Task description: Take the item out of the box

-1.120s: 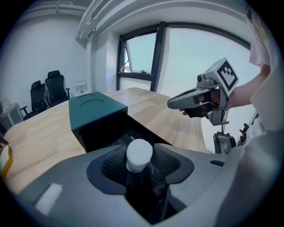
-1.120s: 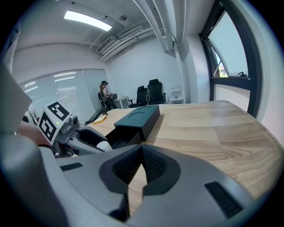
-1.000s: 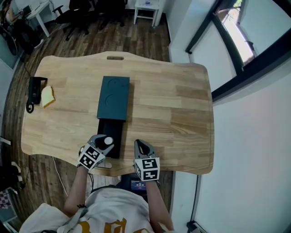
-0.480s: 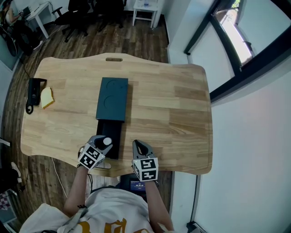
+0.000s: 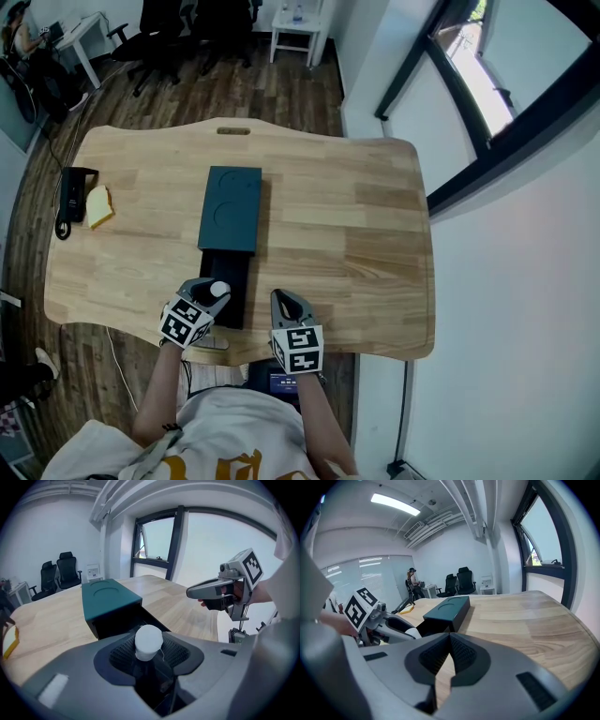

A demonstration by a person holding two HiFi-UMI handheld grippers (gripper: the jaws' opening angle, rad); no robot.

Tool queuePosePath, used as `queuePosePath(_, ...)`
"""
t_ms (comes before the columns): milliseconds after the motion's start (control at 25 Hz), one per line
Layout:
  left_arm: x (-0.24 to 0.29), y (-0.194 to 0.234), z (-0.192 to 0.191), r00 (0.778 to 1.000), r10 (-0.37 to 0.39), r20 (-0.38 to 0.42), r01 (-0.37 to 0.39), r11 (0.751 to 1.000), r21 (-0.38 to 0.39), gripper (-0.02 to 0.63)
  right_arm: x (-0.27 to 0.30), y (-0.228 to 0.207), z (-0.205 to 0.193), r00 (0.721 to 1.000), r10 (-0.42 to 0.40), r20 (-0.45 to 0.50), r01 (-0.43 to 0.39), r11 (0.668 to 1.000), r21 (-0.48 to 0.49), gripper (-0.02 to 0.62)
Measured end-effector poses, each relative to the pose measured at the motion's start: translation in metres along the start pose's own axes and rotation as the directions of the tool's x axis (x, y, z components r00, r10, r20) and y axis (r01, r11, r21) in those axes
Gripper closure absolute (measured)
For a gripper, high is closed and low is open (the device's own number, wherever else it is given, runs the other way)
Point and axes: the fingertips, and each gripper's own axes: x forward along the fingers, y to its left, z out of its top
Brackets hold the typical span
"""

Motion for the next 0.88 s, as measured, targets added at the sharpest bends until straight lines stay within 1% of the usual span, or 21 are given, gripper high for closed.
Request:
queuePosePath(280, -0.012, 0.001, 0.017, 0.999, 0.017, 0.051, -0.015, 0.999, -0.035, 0.428, -0.011, 0.001, 0.012, 0.999, -0.007, 0.032, 0.007, 1.0, 0.004, 0.589)
queuePosePath(480, -0.025, 0.008, 0.031, 0.995, 0.061, 0.084, -0.058, 0.997, -0.045, 0.428, -0.016, -0.001, 0.03, 0.997, -0.025, 0.068, 0.025, 1.0, -0.004, 0.589)
queuePosePath(600, -0.032, 0.008, 0.038, 0.992, 0.06, 0.111, -0.052, 0.996, -0.071, 0.428, -0.02, 0.0, 0.039, 0.996, -0.027, 0.087, 0.028, 1.0, -0.013, 0.589)
queuePosePath(800, -0.045, 0.004, 0.05, 0.987, 0.064, 0.149, -0.054, 0.996, -0.069, 0.428, -0.029, 0.001, 0.048, 0.993, -0.03, 0.116, 0.032, 0.999, -0.017, 0.589)
queuePosePath(880, -0.05, 0.004, 0.055, 0.983, 0.062, 0.174, -0.048, 0.995, -0.082, 0.428, -0.032, 0.001, 0.051, 0.991, -0.039, 0.128, 0.041, 0.999, -0.017, 0.589)
